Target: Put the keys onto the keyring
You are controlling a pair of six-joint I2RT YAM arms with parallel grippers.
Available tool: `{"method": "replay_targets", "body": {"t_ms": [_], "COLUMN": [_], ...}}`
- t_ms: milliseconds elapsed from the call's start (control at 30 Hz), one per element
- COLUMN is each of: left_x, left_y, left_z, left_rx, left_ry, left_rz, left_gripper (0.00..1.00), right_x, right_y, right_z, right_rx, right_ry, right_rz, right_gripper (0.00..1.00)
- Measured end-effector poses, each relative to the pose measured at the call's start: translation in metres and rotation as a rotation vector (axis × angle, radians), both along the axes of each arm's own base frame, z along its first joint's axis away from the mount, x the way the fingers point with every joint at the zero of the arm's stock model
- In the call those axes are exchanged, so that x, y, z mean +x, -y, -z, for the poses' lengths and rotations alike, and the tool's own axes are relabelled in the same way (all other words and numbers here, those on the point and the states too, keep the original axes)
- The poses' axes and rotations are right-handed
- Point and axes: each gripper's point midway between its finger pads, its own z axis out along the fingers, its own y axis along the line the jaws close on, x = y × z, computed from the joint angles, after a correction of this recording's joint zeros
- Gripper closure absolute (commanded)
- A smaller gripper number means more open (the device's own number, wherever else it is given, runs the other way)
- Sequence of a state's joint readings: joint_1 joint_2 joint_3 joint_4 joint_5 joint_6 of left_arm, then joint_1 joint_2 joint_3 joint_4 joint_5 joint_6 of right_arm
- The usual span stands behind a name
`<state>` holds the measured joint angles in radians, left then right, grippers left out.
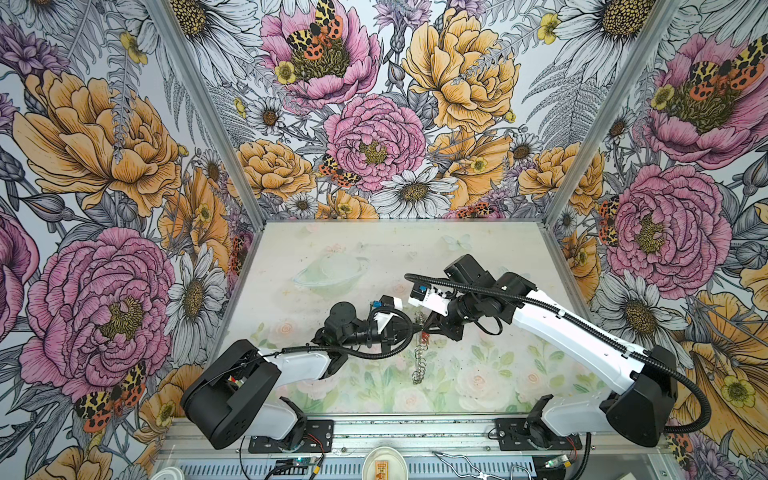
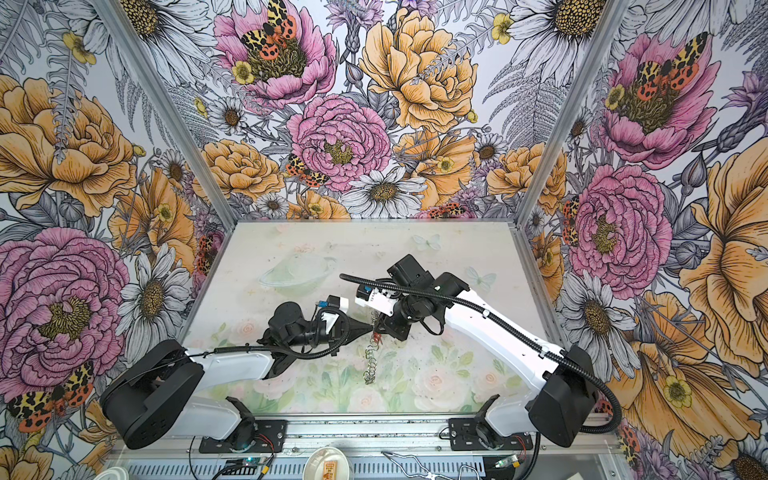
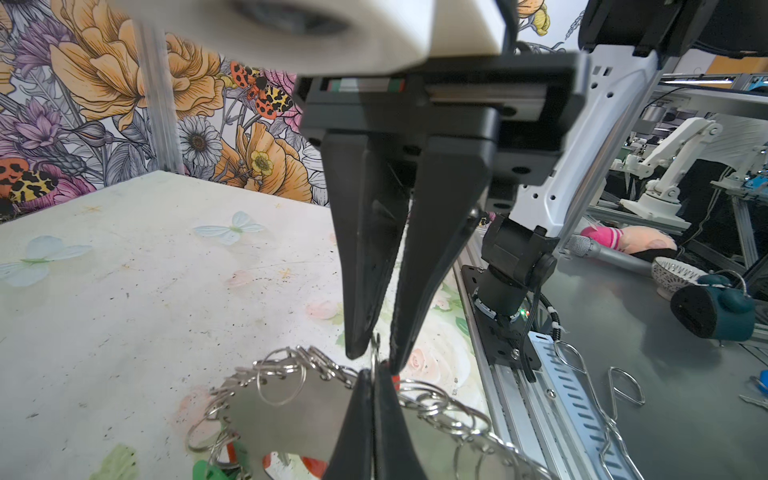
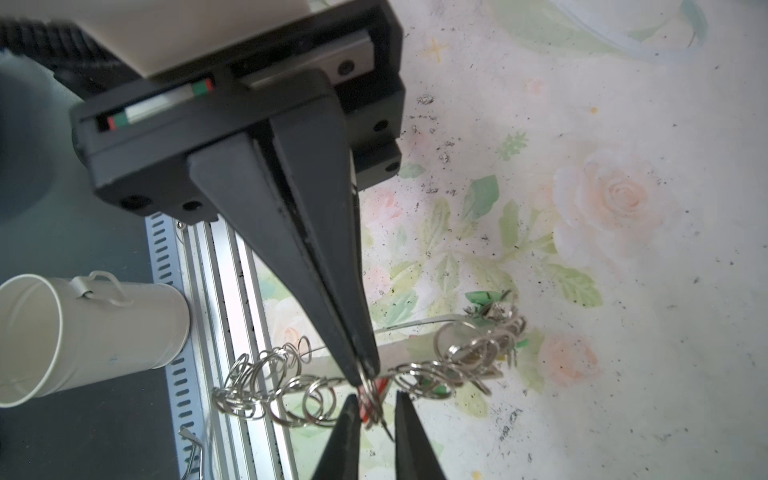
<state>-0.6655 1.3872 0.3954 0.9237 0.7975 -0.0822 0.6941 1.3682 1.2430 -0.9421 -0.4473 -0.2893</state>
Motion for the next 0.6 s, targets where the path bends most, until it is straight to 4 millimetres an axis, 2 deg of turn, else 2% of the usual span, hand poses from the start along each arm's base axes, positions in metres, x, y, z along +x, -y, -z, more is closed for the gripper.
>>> {"method": "replay_targets", "body": {"t_ms": [200, 367, 467, 600], "left_x": [0.003, 0.003, 0.003, 0.003], "left_y": [-0.001, -0.002, -0.002, -0.002], "left_z": [-0.004, -0.007, -0.008, -0.011], "left_rx": [-0.007, -0.014, -0.019, -0.028], "left_ry": [0.01, 0.019, 0.023, 0.025], "left_rz": [-0.024, -0.027, -0.027, -0.027], "left_gripper": [1.0, 1.0, 1.0, 1.0], "right_x": [0.004, 0.003, 0.005, 0.009], "right_y": [0.013, 0.013, 0.012, 0.008], "right_z": [-0.004, 0.003, 0.004, 0.0], "right_rx": [0.025, 0.029, 0.038, 0.062], "right_ry": [0.021, 0.003, -0.001, 0.012], "right_rz": [0.071, 0.089, 0.098, 0.112], "right_gripper": [0.77, 0.81, 0.87, 0.86]}}
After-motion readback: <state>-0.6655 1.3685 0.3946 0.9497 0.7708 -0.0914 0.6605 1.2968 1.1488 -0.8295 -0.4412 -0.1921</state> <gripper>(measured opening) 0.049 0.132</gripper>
